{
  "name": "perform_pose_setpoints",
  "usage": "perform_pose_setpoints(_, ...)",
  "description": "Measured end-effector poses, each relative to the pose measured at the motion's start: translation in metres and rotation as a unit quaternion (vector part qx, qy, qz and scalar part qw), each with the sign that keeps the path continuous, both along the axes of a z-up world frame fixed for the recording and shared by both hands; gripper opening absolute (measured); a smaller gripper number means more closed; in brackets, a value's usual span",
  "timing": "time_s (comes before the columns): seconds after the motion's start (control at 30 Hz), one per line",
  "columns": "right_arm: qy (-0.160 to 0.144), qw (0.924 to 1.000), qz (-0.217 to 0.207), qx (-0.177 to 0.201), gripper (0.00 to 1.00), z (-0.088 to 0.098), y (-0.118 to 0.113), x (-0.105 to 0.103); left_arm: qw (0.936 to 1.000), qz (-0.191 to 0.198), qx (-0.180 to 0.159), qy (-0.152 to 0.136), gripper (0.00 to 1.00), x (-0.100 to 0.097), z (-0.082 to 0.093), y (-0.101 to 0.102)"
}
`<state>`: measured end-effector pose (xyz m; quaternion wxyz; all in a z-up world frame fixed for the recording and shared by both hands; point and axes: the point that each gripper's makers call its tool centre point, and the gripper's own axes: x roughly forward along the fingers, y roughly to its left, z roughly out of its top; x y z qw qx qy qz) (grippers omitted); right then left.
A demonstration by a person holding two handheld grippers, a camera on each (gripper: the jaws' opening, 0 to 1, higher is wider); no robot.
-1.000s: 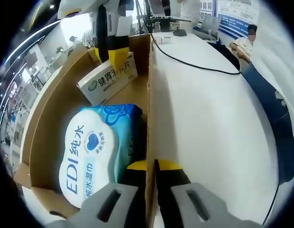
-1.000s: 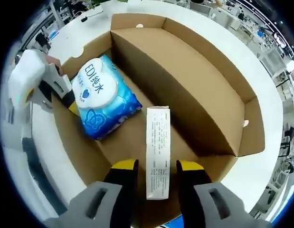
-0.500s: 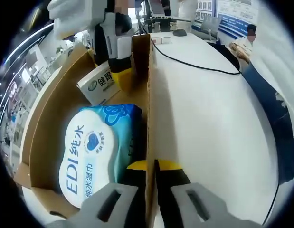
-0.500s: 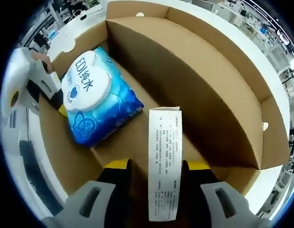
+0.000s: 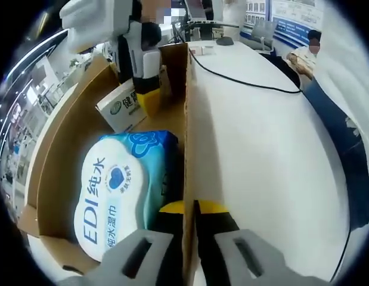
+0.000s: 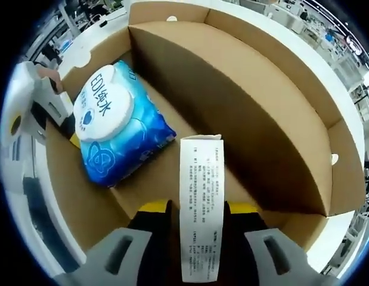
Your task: Operate the shoe box by opening the lid, removing the specified soft item, and placing it in the target area until the item is outside and the box remains undamaged.
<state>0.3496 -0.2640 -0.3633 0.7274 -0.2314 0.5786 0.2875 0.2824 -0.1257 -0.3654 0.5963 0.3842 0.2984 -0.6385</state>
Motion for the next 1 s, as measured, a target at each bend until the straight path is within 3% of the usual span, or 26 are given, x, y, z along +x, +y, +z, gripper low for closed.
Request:
perform_pose_setpoints(0.3, -0.001, 1.0, 0.001, -0.001, 0.22, -0.002, -0.001, -0.002, 1.0, -0.002, 0.0, 0.001, 0.01, 0.0, 0.0, 0.0)
perform_pose_setpoints(0.73, 0.001, 1.0, -0.003, 0.0, 0.22, -0.001, -0.001, -0.003, 1.0, -0.003, -0.001, 0.001, 0.01, 0.0, 0.0, 0.0)
perform_pose_setpoints(1.0, -0.012, 0.9999, -0.003, 0.007, 0.22, 0.014, 0.002, 0.004, 1.0, -0.003, -0.001, 0.001, 0.01, 0.0, 0.0, -0.001)
